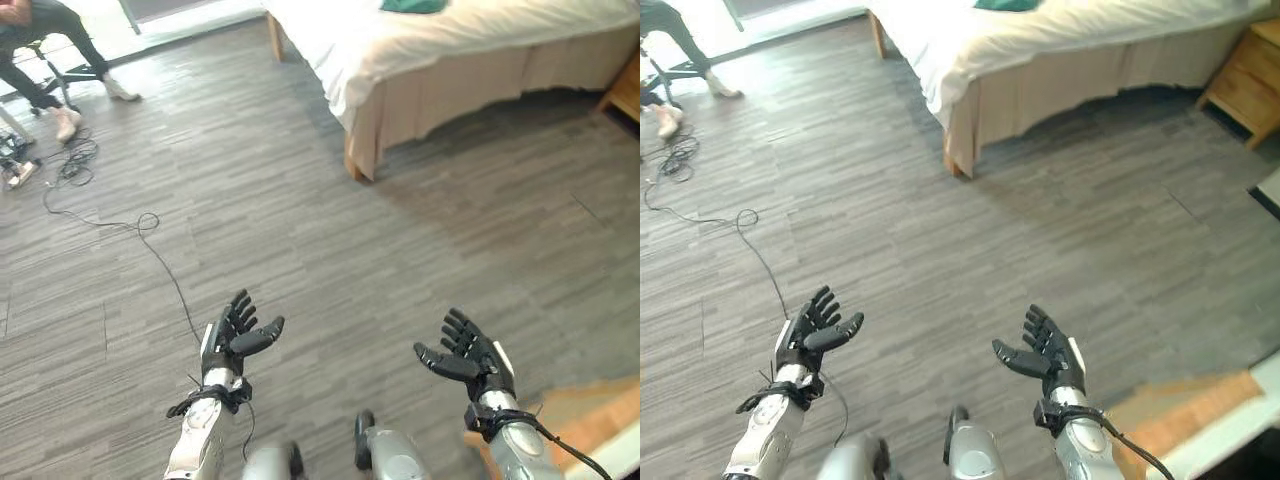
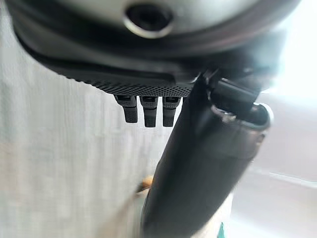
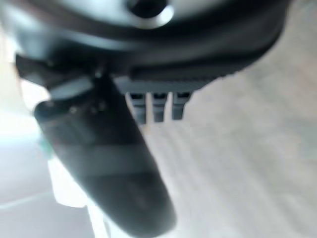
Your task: Pick up bed clothes into laundry basket.
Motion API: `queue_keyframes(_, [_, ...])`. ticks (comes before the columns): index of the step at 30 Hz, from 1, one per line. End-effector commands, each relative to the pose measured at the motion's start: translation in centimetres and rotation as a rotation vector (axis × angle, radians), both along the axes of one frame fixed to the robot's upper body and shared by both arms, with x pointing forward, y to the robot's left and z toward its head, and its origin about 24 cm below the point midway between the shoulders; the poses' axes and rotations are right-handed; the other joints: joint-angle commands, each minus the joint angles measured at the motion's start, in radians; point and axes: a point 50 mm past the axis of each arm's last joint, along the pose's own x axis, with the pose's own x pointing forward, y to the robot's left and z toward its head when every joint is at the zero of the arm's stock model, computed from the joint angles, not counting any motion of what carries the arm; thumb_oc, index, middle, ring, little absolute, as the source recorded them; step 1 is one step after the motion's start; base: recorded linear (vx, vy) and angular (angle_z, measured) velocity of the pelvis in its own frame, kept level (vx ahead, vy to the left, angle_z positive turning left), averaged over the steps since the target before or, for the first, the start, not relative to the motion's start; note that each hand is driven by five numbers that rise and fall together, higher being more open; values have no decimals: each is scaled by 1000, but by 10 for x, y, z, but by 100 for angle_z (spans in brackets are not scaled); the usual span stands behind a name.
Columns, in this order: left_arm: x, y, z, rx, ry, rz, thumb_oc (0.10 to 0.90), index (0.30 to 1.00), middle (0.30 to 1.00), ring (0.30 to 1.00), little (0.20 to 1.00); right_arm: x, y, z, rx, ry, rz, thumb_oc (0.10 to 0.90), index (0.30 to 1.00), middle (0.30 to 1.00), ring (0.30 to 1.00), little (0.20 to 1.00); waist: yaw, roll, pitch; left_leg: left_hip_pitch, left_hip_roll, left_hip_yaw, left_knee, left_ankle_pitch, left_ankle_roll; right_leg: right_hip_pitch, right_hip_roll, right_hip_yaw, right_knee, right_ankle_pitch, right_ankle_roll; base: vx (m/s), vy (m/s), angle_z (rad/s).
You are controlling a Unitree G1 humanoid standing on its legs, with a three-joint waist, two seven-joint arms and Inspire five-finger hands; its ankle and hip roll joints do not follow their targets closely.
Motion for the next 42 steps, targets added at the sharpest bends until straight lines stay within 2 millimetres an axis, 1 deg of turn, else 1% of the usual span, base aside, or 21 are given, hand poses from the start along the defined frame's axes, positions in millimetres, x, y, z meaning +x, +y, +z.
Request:
queue_keyframes(1, [35, 12, 64, 33, -316, 28, 800, 900, 900, 900, 900, 19, -4, 52, -26, -276, 17, 800, 900, 900, 900, 900, 13, -11, -37, 153, 71, 27, -307, -29, -29, 52, -22, 86, -210, 81, 120, 881, 7, -21])
queue_keyframes(2, [30, 19, 53, 61, -268, 56, 800, 900, 900, 900, 900, 19, 2, 53, -43, -279, 72, 800, 900, 900, 900, 900, 55, 14, -37, 118, 80, 23, -579, 35, -24, 104, 4, 110, -222, 38, 134, 698, 44, -14])
queue_keyframes(6, [17, 30, 43, 88, -226, 91, 800, 900, 900, 900, 900, 18, 9, 46, -69, -238, 129, 800, 900, 900, 900, 900, 129, 39, -55, 89, 60, -54, -921, 145, -44, 218, 40, 169, -250, -19, 149, 742, 66, -52])
queue_keyframes(8, [5, 40, 37, 113, -196, 120, 800, 900, 900, 900, 900, 14, 11, 39, -78, -203, 145, 800, 900, 900, 900, 900, 157, 21, -71, 62, 64, -70, -907, 184, -67, 305, 13, 213, -255, -60, 162, 742, 65, -91])
queue_keyframes(11, [-10, 49, 28, 160, -146, 121, 800, 900, 900, 900, 900, 7, 21, 30, -58, -170, 194, 800, 900, 900, 900, 900, 172, 11, -104, 78, 53, -35, -815, 162, -28, 318, -40, 234, -179, -68, 196, 613, 162, -81])
queue_keyframes(12, [-11, 51, 28, 184, -138, 123, 800, 900, 900, 900, 900, 7, 25, 29, -61, -163, 209, 800, 900, 900, 900, 900, 178, -5, -109, 92, 36, -13, -791, 124, -4, 282, -72, 243, -78, 0, 222, 520, 217, -45])
queue_keyframes(13, [-10, 55, 31, 192, -143, 137, 800, 900, 900, 900, 900, 11, 35, 32, -39, -184, 236, 800, 900, 900, 900, 900, 171, 5, -91, 141, 17, 24, -787, 80, 37, 154, -110, 256, 210, 187, 250, 505, 214, -53])
queue_keyframes(14, [-10, 55, 31, 192, -144, 137, 800, 900, 900, 900, 900, 12, 35, 32, -39, -185, 236, 800, 900, 900, 900, 900, 175, 8, -93, 139, 22, 26, -790, 83, 37, 148, -106, 260, 209, 191, 249, 644, 371, -75])
queue_keyframes(15, [-9, 60, 35, 216, -151, 143, 800, 900, 900, 900, 900, 15, 44, 35, -48, -201, 281, 800, 900, 900, 900, 900, 147, 45, -69, 233, 28, 56, -818, 37, 63, 25, -116, 210, 325, 238, 246, 317, 201, -61])
queue_keyframes(16, [-9, 60, 35, 216, -151, 144, 800, 900, 900, 900, 900, 15, 44, 35, -48, -200, 282, 800, 900, 900, 900, 900, 145, 41, -67, 237, 23, 57, -819, 36, 64, 23, -122, 211, 336, 230, 247, 496, 294, -59])
queue_keyframes(19, [-6, 65, 44, 227, -178, 157, 800, 900, 900, 900, 900, 16, 54, 37, -29, -205, 329, 800, 900, 900, 900, 900, 97, 61, -56, 375, 25, 113, -877, -19, 53, -90, -256, -6, 244, 208, 232, 486, 123, -21])
queue_keyframes(20, [-6, 66, 44, 227, -178, 157, 800, 900, 900, 900, 900, 16, 54, 37, -29, -205, 330, 800, 900, 900, 900, 900, 95, 61, -55, 377, 25, 112, -878, -19, 52, -87, -256, -8, 243, 208, 232, 482, 25, -28])
queue_keyframes(25, [2, 58, 42, 205, -189, 136, 800, 900, 900, 900, 900, 7, 42, 27, -42, -155, 292, 800, 900, 900, 900, 900, 14, 30, -58, 496, -5, 84, -885, -119, 0, -156, -178, 20, -126, 188, 260, 497, -137, 13])
queue_keyframes(26, [0, 55, 38, 207, -179, 135, 800, 900, 900, 900, 900, 6, 41, 29, -31, -166, 289, 800, 900, 900, 900, 900, 16, 27, -69, 543, 7, 97, -873, -141, -18, -152, -197, -64, -150, 222, 264, 437, -144, 38])
queue_keyframes(29, [-4, 50, 33, 180, -164, 119, 800, 900, 900, 900, 900, 2, 37, 27, -28, -151, 287, 800, 900, 900, 900, 900, 19, 25, -77, 550, 21, 85, -800, -146, -29, -129, -185, -61, -100, 201, 242, 310, -153, -7])
queue_keyframes(31, [-7, 44, 25, 114, -150, 128, 800, 900, 900, 900, 900, 3, 31, 30, -40, -155, 281, 800, 900, 900, 900, 900, 28, 29, -83, 478, 51, 38, -548, -51, -69, -64, -138, -55, -130, 148, 186, 366, -278, 4])
queue_keyframes(32, [-7, 44, 25, 114, -150, 128, 800, 900, 900, 900, 900, 3, 31, 30, -40, -155, 281, 800, 900, 900, 900, 900, 23, 25, -87, 471, 47, 34, -551, -45, -69, -67, -142, -58, -134, 153, 185, 310, -290, 10])
queue_keyframes(34, [-8, 42, 26, 69, -158, 129, 800, 900, 900, 900, 900, 2, 26, 34, -33, -170, 274, 800, 900, 900, 900, 900, 48, -4, -75, 370, 96, 16, -295, 96, -94, 27, -91, -45, -188, 97, 123, 369, -360, -17])
queue_keyframes(36, [-8, 35, 25, 59, -152, 107, 800, 900, 900, 900, 900, 2, 20, 33, -77, -152, 261, 800, 900, 900, 900, 900, 78, -10, -50, 274, 74, 11, -238, 51, -87, 106, -72, -31, -225, 74, 120, 507, -298, -32])
queue_keyframes(40, [-12, 30, 20, 9, -143, 102, 800, 900, 900, 900, 900, 5, 16, 38, -66, -180, 225, 800, 900, 900, 900, 900, 123, 3, -55, 127, 37, 52, -457, 41, -50, 194, -37, 23, -264, 31, 138, 478, -82, -66])
queue_keyframes(42, [-14, 32, 17, 24, -129, 102, 800, 900, 900, 900, 900, 5, 17, 36, -57, -186, 208, 800, 900, 900, 900, 900, 155, 59, -62, 93, 44, 38, -764, 130, -44, 240, 19, 62, -280, -12, 155, 583, 72, -75])
